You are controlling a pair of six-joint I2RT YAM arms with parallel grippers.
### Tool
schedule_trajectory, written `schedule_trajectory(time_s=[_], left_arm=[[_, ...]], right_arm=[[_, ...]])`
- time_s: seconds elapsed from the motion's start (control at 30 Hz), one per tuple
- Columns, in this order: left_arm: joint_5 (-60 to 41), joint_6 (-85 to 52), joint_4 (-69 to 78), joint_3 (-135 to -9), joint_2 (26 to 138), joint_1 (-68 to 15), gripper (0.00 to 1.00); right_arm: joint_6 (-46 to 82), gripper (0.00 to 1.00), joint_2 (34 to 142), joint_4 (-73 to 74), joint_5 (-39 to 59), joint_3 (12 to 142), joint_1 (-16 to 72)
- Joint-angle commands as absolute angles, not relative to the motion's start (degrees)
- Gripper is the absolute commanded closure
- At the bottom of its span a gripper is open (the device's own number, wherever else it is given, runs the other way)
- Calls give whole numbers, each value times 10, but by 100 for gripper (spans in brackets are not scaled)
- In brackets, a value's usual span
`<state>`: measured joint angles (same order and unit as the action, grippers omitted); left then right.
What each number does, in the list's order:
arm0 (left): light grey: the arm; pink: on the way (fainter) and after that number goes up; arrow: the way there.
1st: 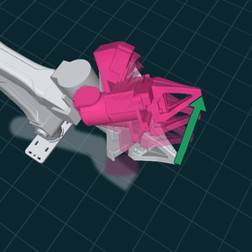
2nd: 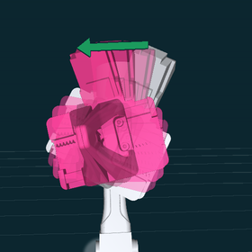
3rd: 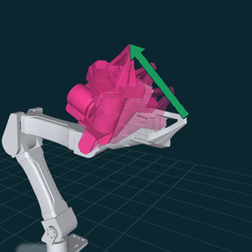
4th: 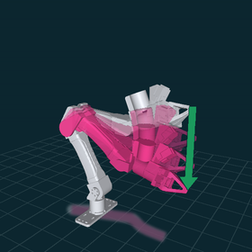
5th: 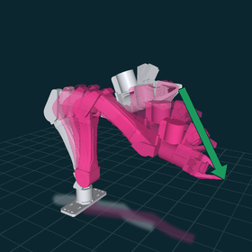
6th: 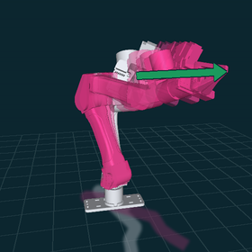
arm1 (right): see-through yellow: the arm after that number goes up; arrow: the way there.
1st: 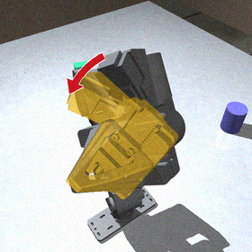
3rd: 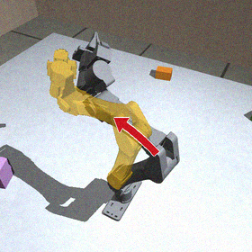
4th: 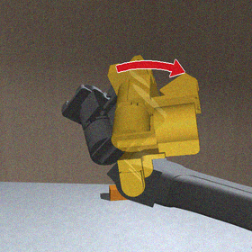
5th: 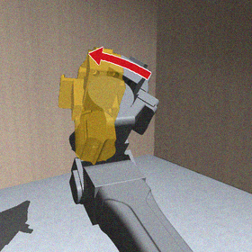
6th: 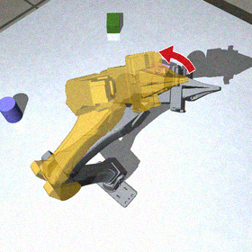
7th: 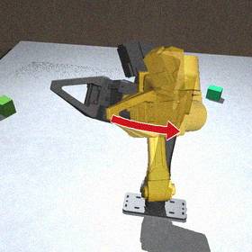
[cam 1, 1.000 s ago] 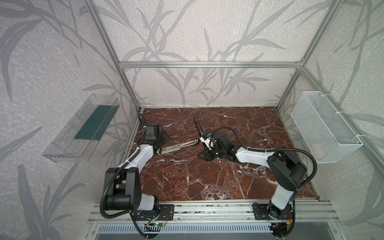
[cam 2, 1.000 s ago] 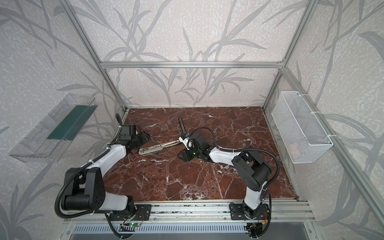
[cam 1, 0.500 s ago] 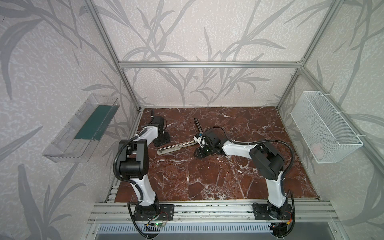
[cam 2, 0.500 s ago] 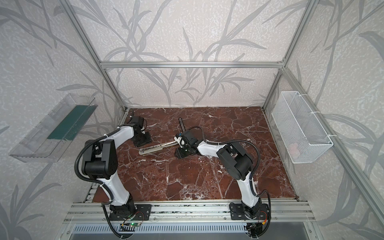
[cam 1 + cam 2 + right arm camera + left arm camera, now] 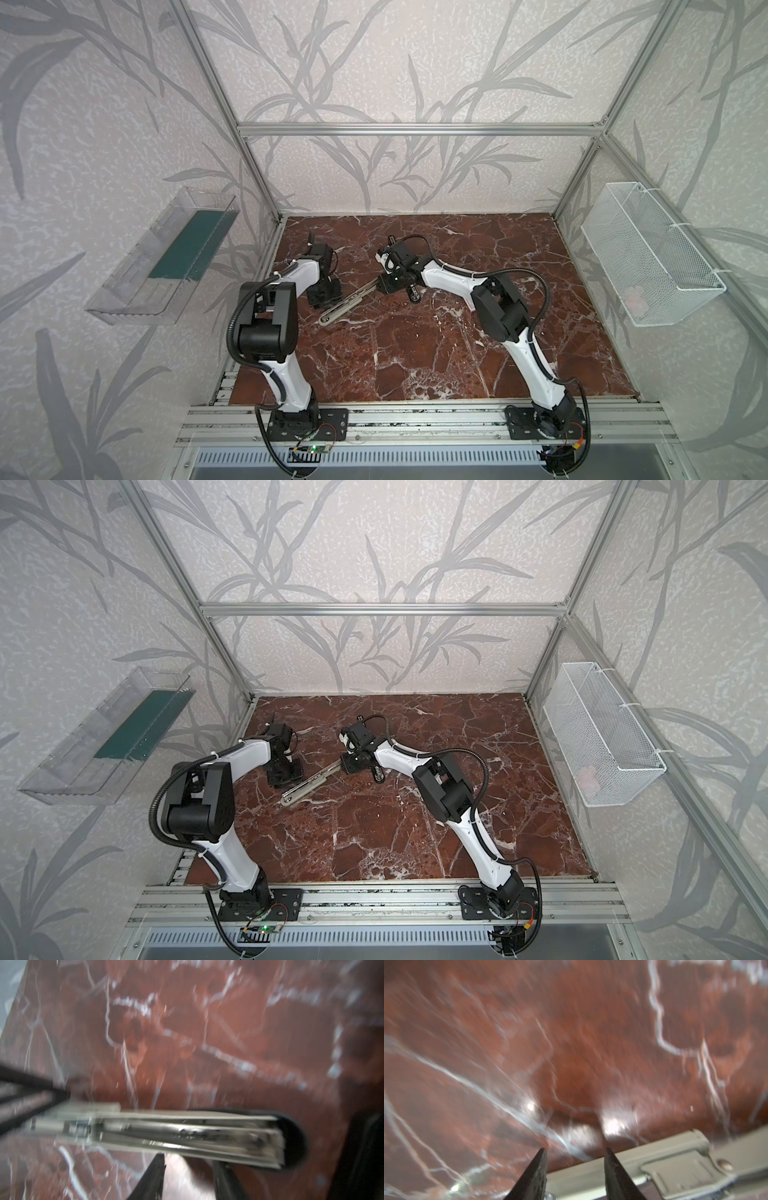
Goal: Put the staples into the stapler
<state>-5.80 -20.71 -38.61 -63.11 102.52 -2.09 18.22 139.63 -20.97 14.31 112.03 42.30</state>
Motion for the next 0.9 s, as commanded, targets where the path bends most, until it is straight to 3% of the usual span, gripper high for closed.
schedule_trajectory(time_s=[0.0,0.2,0.4,0.87], left_arm=[[-117,-235,-370,-599,1011,-49,58],[-172,-319,-264,-549,1013,-101,59],[-151,-366,-218,-575,1043,-123,59],[-166,-446,-133,-579,1074,-149,62]], right_arm=[[173,60,1440,-275,130,1189,407],[168,59,1499,-317,145,1312,390],[139,60,1494,-365,149,1354,379],[133,59,1206,-206,141,988,357]])
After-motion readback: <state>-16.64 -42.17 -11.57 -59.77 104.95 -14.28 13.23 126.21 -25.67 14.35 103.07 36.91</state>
